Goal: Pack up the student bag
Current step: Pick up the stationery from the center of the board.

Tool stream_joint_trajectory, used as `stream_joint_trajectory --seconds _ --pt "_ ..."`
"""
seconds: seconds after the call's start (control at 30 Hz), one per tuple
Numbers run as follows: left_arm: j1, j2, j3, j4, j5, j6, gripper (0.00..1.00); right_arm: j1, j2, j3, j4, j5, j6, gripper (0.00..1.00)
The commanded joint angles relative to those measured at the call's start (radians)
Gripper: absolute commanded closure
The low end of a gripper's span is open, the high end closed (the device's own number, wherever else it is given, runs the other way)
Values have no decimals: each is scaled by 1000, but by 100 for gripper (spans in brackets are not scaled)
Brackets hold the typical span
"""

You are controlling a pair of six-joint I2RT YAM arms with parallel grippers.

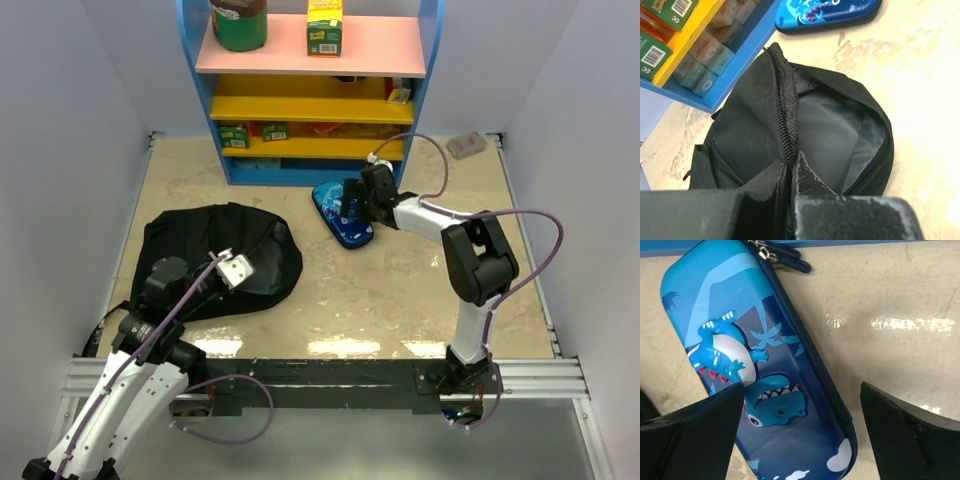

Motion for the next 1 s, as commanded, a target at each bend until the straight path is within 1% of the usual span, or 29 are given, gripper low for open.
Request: stream_joint_trajectory --seconds 0.0,0.07,0.1,0.2,0.3,0.43,0.5,0.53,0.57,0.63,0.67,0.73,0.87,0.97 --pt "7 -226 13 90 38 -5 100 -26 -40 -108 148 -214 -18 1" --pt "7 -215 15 99 44 -14 100 -28 -22 -153 201 -280 -11 1" --pt "7 -214 20 104 44 -15 100 -26 -15 -168 222 -341 13 1" --pt "7 -201 23 112 43 -15 100 -26 -9 -239 357 -436 73 2" --pt "7 -197 26 112 43 -15 100 -23 -12 -302 460 -484 136 1" --pt "7 -200 24 113 44 -17 100 -15 -21 -354 515 -492 176 1" --pt "7 -201 23 113 44 -15 100 -14 -47 -378 559 -496 202 14" --pt "7 -200 21 113 44 -14 100 -14 -58 -400 575 -507 208 23" --pt "7 -201 23 113 44 -14 100 -15 -75 -408 587 -510 219 40" --pt "7 -203 20 113 41 -14 100 -14 -86 -424 604 -516 228 55" --pt "7 -204 18 112 41 -12 100 -14 -92 -427 606 -521 234 65" --pt "5 -206 18 113 43 -17 100 -15 -109 -437 612 -530 240 74" --pt "7 -217 15 108 41 -15 100 -14 -172 -454 626 -571 260 98" --pt "7 -221 15 107 39 -14 100 -6 -262 -469 609 -590 272 97"
